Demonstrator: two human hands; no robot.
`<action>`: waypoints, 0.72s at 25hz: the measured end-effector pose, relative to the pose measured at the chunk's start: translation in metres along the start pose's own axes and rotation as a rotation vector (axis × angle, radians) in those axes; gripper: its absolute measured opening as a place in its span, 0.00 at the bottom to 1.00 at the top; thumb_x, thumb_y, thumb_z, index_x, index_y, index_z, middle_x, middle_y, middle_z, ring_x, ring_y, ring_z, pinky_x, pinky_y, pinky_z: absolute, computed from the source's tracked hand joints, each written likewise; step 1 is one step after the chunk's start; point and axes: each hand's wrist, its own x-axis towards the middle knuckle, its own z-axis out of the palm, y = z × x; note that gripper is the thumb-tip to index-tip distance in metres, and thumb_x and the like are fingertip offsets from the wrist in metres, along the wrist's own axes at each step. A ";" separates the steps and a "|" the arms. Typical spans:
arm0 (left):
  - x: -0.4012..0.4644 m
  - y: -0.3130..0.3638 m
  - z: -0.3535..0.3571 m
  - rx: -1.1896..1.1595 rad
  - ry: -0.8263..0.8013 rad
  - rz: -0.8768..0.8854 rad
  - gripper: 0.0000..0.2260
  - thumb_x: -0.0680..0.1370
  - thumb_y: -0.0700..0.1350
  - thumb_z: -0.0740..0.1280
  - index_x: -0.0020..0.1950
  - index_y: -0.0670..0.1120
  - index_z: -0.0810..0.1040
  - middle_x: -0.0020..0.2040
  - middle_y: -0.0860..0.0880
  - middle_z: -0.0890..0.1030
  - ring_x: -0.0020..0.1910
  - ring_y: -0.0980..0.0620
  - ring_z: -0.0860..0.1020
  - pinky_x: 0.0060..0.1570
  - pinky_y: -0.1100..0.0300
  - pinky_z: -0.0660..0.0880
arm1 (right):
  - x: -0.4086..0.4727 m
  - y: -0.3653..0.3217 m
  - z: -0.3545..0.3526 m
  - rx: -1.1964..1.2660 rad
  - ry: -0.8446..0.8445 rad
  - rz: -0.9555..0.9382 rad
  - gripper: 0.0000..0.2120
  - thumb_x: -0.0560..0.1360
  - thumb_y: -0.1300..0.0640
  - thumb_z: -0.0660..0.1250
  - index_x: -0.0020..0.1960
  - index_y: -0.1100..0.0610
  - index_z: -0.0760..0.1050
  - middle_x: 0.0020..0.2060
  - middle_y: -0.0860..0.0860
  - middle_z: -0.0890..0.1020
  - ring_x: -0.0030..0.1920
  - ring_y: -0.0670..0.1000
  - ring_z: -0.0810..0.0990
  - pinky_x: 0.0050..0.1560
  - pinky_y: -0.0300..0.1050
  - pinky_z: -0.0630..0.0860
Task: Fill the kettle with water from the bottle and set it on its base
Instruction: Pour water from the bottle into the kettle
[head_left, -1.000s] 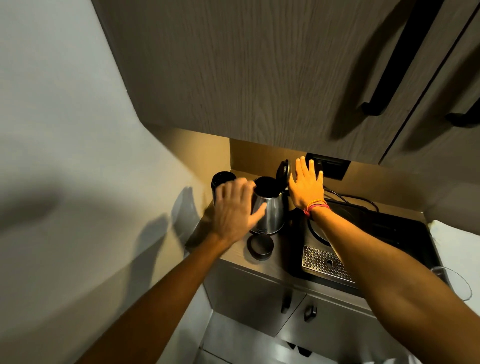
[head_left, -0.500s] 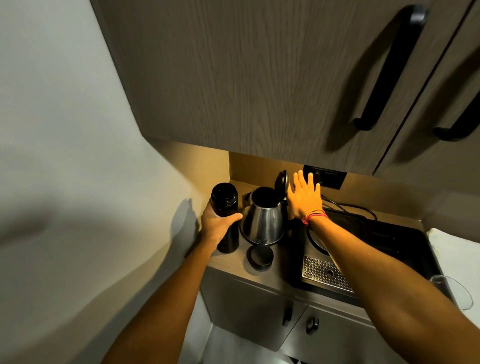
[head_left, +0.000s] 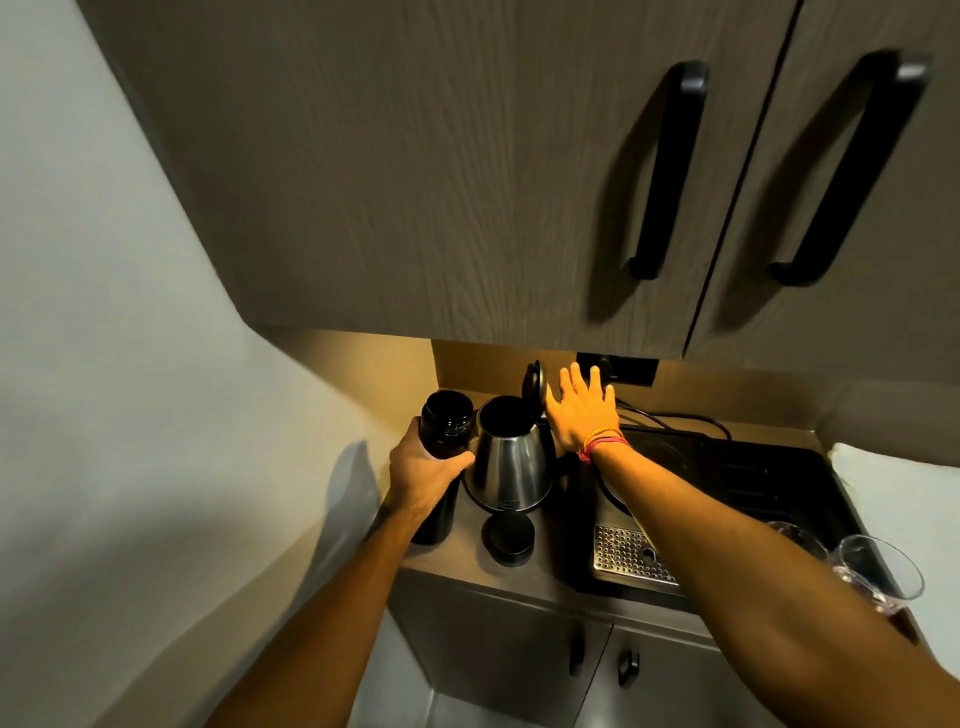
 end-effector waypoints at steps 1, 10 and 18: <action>0.001 0.002 0.000 0.026 -0.009 0.005 0.30 0.61 0.50 0.81 0.61 0.54 0.77 0.49 0.61 0.79 0.51 0.57 0.78 0.50 0.66 0.73 | -0.001 0.000 0.001 0.008 -0.006 0.002 0.34 0.82 0.41 0.45 0.82 0.57 0.45 0.82 0.56 0.45 0.82 0.63 0.41 0.80 0.64 0.46; 0.008 0.030 0.004 0.397 -0.084 0.017 0.32 0.58 0.62 0.75 0.59 0.53 0.75 0.50 0.52 0.82 0.48 0.48 0.81 0.45 0.56 0.78 | -0.003 0.000 0.002 0.082 -0.019 0.020 0.34 0.82 0.40 0.44 0.82 0.57 0.47 0.82 0.56 0.46 0.82 0.62 0.42 0.80 0.63 0.45; 0.014 0.049 0.005 0.748 -0.136 -0.029 0.33 0.59 0.64 0.76 0.57 0.48 0.74 0.53 0.46 0.82 0.48 0.44 0.80 0.42 0.55 0.76 | -0.004 0.001 0.001 0.153 0.023 0.040 0.37 0.80 0.37 0.42 0.82 0.58 0.48 0.82 0.54 0.48 0.82 0.60 0.42 0.81 0.61 0.45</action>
